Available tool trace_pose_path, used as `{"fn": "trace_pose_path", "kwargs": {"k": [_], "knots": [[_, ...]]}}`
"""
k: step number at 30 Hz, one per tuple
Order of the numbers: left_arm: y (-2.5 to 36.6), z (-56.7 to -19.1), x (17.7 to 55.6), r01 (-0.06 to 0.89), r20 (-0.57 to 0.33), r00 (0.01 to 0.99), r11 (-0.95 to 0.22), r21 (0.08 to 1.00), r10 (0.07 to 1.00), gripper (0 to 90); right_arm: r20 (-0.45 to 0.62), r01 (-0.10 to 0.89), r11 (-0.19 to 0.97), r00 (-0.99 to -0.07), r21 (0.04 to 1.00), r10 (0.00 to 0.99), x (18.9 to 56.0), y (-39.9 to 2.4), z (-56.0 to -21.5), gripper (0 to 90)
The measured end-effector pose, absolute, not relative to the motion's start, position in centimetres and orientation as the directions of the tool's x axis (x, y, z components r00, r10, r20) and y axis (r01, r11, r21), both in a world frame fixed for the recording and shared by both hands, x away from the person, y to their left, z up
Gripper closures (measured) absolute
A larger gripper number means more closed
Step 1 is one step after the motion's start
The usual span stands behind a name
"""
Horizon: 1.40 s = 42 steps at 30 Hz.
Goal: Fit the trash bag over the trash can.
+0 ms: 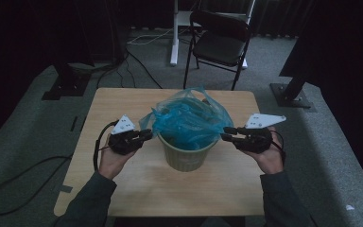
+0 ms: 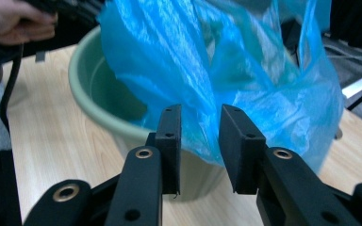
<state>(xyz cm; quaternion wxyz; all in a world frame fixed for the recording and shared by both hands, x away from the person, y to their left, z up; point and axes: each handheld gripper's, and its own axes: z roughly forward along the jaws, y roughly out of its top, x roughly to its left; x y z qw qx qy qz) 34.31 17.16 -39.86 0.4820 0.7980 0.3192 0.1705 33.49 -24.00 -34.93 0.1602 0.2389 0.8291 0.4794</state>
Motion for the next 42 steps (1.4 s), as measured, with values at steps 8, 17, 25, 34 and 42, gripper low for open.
{"fn": "trace_pose_path", "kwargs": {"k": [8,17,25,34,42], "knots": [[17.1,-39.8,34.2,0.334,-0.027,0.74,-0.333,0.881,0.672,79.3,-0.036,0.221,0.39,-0.831,0.894,0.555,34.2,-22.7,-34.0,64.7],[17.0,-39.6,34.1,0.327,-0.022,0.739,-0.331,0.885,0.673,79.0,-0.02,0.232,0.38,-0.832,0.895,0.555,35.3,-21.8,-33.2,61.2],[17.2,-39.5,34.2,0.327,-0.017,0.738,-0.335,0.884,0.675,78.3,0.001,0.259,0.38,-0.828,0.888,0.561,37.0,-20.4,-33.4,58.0],[17.6,-39.0,34.2,0.316,-0.009,0.732,-0.328,0.89,0.681,77.7,0.044,0.297,0.407,-0.849,0.864,0.526,38.1,-19.5,-34.5,82.6],[18.4,-38.1,34.1,0.301,-0.008,0.716,-0.298,0.906,0.698,75.1,0.006,0.273,0.435,-0.852,0.858,0.523,37.4,-19.4,-34.5,89.5]]}}
